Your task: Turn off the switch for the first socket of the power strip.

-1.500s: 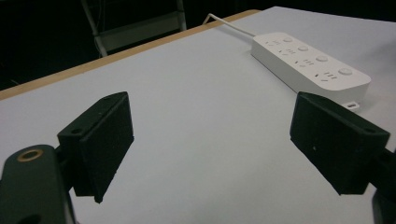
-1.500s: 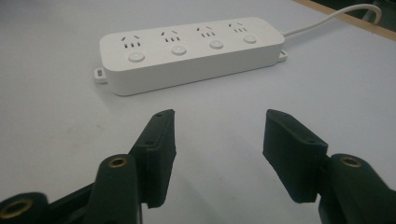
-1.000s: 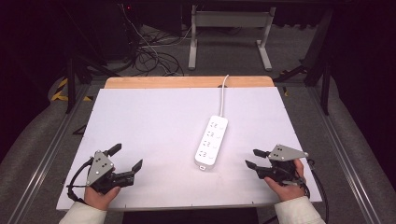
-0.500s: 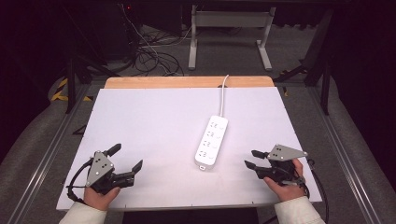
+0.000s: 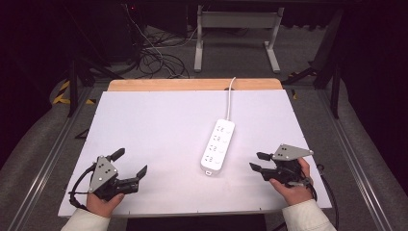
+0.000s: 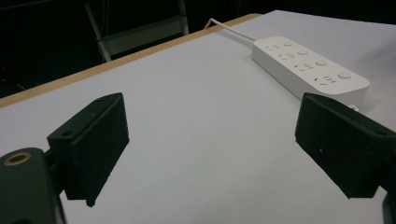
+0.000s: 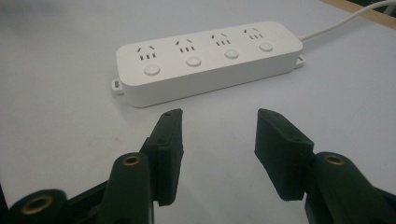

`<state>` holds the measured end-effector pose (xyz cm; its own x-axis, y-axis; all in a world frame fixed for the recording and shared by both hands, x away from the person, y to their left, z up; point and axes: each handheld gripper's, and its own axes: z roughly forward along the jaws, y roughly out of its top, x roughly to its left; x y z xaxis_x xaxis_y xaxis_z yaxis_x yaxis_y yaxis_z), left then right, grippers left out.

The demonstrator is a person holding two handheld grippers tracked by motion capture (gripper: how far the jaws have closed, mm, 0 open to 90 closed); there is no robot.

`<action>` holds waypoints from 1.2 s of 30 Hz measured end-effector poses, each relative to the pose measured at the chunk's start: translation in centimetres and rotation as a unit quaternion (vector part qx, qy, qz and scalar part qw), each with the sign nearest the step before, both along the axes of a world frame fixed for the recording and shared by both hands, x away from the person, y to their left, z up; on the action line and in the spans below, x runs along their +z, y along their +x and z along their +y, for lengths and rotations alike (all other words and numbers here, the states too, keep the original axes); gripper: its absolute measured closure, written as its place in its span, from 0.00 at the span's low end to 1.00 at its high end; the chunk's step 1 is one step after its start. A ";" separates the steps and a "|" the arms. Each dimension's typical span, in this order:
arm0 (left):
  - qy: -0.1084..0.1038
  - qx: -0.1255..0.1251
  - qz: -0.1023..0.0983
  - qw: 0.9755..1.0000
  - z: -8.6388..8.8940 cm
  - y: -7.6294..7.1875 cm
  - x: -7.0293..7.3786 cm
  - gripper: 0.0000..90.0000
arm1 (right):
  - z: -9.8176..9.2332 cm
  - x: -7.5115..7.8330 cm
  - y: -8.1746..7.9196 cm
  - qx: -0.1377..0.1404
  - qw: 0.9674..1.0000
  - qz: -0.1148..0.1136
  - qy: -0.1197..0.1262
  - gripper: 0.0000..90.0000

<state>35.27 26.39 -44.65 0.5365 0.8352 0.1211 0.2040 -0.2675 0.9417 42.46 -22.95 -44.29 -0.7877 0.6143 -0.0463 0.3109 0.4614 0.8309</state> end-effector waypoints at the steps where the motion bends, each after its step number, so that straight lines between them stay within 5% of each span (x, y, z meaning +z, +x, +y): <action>1: 0.000 0.000 0.000 1.000 0.0 0.0 0.0 0.12 | 0.1 0.3 0.2 0.000 1.000 0.001 0.002 0.58; 36: 0.006 0.000 0.004 1.000 0.0 0.1 -0.1 0.12 | 2.9 4.9 4.6 0.014 1.000 0.007 -0.005 0.57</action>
<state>35.41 26.37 -44.73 0.5376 0.8336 0.1269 0.2105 -0.2785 0.9371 47.05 -20.03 -39.42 -0.8055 0.5912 -0.0408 0.3097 0.4786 0.8216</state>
